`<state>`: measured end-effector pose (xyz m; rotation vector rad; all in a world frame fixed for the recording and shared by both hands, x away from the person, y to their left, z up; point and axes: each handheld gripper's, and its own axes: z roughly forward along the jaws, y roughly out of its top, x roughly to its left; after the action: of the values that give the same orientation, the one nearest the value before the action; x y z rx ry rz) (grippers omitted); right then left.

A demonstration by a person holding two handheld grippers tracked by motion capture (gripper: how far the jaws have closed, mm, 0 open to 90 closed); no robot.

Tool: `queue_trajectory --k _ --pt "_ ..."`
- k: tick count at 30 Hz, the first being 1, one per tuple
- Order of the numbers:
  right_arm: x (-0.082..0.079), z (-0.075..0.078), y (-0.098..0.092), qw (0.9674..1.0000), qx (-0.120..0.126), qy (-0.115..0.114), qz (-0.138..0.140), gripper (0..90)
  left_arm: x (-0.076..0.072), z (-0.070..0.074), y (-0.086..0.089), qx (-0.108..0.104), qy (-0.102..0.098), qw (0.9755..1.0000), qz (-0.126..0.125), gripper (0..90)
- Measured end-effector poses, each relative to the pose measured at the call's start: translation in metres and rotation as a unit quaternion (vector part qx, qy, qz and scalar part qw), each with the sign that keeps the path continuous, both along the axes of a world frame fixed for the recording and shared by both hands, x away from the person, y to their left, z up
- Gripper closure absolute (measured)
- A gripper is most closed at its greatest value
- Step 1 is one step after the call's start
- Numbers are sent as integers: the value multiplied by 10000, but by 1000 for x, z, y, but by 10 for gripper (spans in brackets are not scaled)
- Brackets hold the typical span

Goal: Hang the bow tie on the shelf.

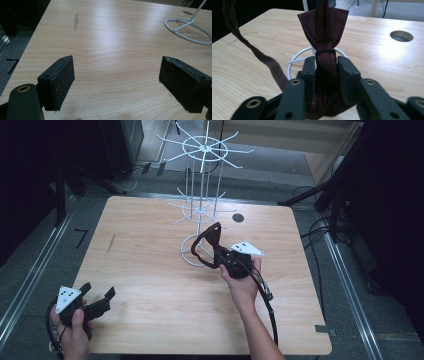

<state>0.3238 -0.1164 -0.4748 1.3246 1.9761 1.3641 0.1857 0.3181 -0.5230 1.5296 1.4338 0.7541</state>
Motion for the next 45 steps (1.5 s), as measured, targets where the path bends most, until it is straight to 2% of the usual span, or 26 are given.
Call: queue_trajectory --k 3,6,13,20,27,32,45 --pt "1 1 -3 9999 95 42 -32 582 0 0 0 1 3 10000 -8 139" --pt "-1 4 -6 9999 115 -24 -33 442 0 0 0 2 -3 10000 0 139" --pt "-11 17 -17 9999 70 -81 27 289 -1 0 0 22 -27 10000 7 139" --pt "-22 25 -33 9997 103 -200 -6 247 0 0 0 29 -10 10000 -11 139" --pt "-37 24 -65 9989 289 -318 -170 209 0 0 0 34 0 10000 -18 139" --pt "-44 18 -81 9987 336 -323 -188 160 0 0 -1 45 -11 10000 -7 139" --pt "-61 -3 -109 9988 259 -206 -370 153 0 0 -1 43 -15 10000 3 139"
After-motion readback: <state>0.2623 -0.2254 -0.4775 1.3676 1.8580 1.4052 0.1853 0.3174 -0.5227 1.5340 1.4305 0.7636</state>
